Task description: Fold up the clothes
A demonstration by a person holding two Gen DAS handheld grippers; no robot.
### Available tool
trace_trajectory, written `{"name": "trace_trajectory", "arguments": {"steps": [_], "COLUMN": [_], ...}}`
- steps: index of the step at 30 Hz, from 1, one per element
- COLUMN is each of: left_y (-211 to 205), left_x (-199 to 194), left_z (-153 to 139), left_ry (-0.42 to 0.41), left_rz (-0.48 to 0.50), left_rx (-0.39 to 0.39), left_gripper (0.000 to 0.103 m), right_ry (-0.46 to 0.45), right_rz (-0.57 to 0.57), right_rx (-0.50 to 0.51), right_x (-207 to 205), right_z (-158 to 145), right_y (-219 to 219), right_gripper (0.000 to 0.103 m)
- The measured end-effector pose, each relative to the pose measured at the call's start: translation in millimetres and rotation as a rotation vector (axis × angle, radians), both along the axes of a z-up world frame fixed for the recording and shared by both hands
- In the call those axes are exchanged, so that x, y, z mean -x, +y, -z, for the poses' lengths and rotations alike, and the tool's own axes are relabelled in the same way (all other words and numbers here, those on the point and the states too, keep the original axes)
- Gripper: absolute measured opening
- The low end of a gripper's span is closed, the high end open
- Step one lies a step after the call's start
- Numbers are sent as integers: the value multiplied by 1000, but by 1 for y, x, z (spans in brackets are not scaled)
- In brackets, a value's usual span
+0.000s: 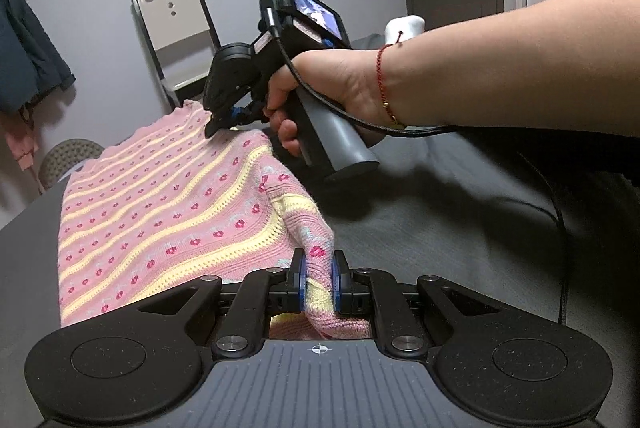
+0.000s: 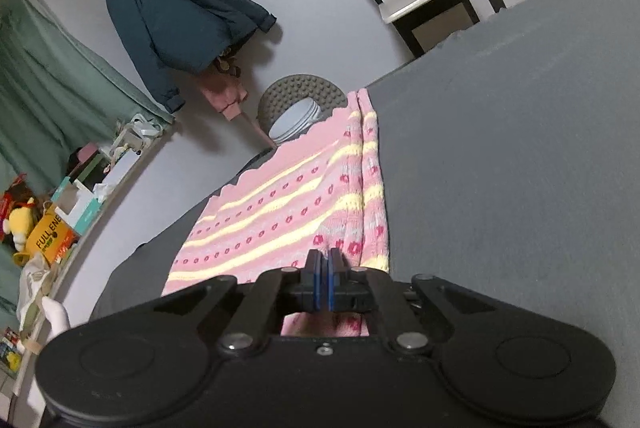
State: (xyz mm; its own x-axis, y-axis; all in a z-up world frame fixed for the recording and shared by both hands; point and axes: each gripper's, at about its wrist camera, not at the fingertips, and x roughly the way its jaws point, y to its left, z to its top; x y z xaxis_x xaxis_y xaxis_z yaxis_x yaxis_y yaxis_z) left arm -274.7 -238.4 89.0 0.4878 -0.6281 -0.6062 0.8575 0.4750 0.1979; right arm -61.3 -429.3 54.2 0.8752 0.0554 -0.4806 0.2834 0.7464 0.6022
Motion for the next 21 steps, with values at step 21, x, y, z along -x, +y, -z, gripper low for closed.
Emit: {"name": "trace_trajectory", "arguments": {"steps": [21], "left_y": [-7], "left_x": [-3], "left_z": [3], "left_ry": [-60], "left_rz": [27], "left_rx": [-52], "left_gripper": [11], "right_ry": [70], "right_rz": [45], "right_rx": [8], "right_x": [-42], "right_z": [2], "right_y": [-19], "right_gripper": [5]}}
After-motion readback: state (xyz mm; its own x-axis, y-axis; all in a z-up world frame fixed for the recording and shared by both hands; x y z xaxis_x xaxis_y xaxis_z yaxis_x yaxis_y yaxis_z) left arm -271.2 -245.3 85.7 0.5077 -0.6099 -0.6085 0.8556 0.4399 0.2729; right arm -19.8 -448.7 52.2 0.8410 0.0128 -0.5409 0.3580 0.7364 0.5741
